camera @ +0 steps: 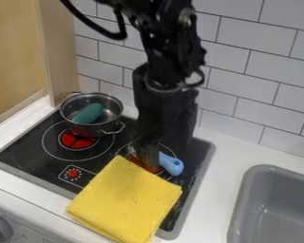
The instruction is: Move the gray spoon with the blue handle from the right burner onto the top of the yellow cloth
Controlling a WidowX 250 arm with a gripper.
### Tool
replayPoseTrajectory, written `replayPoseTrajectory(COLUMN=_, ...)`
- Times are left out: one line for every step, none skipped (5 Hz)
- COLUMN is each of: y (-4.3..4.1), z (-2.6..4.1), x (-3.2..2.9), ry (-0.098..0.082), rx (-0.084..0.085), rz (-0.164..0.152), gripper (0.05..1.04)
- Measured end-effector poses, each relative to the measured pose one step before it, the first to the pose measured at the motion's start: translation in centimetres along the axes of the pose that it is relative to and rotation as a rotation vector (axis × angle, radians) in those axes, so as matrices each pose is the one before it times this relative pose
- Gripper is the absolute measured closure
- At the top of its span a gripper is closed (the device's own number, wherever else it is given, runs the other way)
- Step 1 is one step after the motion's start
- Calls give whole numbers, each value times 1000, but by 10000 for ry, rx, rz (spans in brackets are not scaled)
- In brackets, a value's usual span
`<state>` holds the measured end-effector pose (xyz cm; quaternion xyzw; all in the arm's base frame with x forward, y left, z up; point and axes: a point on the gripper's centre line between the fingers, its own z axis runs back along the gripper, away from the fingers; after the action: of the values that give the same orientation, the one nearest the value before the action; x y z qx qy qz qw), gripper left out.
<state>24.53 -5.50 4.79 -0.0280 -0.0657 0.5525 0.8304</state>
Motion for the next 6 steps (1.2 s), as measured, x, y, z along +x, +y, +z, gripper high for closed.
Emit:
replayPoseTrajectory(y=88, z=-971, x=457, ry=266, rx=177, rz=87, gripper=85)
replayPoseTrajectory(y=-1255, z=-609, x=1233, ry=-93, rx=105, rz=102, gripper=84)
replayPoseTrajectory(y=-371, z=-1108, x=236, ry=88, rx=347, rz=145, gripper=84)
replayPoseTrajectory(y=-1176, z=-912, x=200, ry=88, rx=82, rz=105, gripper=85)
replayPoseTrajectory(y=-373, z=-1134, x=33, ry=49, rx=272, rz=7, gripper=144)
replayPoseTrajectory(y=-75, z=-225, x=115, ry=-1, rx=63, rz=79, gripper=448)
